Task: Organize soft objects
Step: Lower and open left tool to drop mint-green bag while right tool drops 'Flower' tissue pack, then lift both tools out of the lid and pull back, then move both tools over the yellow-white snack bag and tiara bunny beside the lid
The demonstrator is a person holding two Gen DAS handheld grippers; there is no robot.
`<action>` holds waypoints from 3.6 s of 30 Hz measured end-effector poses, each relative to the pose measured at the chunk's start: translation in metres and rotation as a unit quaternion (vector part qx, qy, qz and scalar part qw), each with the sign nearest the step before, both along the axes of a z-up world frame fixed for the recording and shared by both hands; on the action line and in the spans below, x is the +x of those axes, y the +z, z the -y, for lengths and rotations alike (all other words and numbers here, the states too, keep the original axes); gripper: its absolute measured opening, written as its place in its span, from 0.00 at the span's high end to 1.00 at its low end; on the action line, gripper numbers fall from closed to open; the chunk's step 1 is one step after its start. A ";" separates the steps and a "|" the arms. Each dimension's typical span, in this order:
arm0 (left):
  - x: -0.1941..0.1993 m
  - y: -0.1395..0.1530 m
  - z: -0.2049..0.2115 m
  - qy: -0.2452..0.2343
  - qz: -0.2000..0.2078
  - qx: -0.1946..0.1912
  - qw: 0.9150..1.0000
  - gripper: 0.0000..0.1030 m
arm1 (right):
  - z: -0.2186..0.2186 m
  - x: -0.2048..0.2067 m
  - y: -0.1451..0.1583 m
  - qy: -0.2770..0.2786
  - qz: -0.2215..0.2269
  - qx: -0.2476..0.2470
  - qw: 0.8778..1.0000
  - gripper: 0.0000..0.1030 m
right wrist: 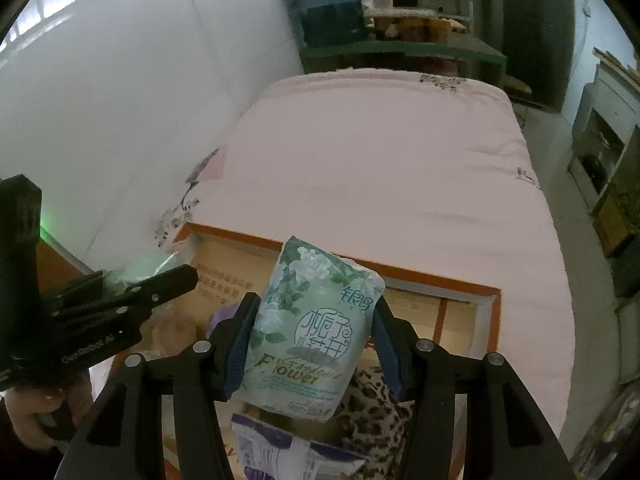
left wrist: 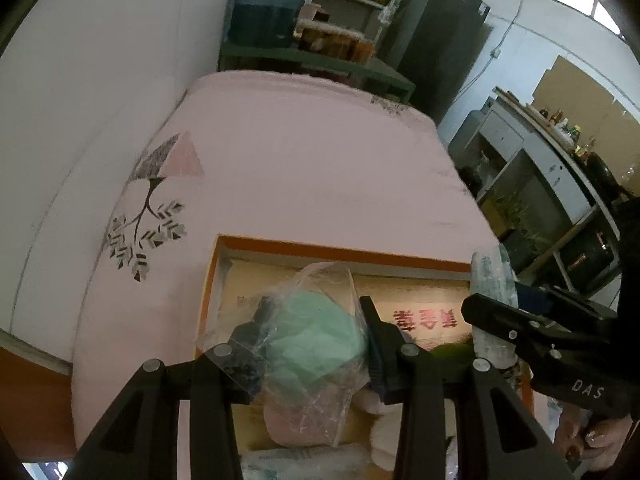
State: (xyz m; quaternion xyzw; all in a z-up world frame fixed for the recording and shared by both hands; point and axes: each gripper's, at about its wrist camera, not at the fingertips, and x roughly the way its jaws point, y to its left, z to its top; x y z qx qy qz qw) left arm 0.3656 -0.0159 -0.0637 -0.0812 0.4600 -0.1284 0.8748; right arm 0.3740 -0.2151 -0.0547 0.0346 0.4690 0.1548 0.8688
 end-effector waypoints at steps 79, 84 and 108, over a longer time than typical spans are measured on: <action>-0.110 0.052 -0.004 -0.010 0.103 -0.011 0.995 0.39 | -0.021 -0.127 0.029 -0.030 0.089 -0.054 0.994 0.36; -0.126 0.057 -0.006 -0.013 0.110 -0.013 0.994 0.39 | -0.023 -0.145 0.032 -0.031 0.093 -0.050 0.994 0.36; -0.218 0.059 -0.008 -0.012 0.145 -0.006 0.989 0.39 | -0.025 -0.238 0.049 -0.041 0.117 -0.048 0.991 0.36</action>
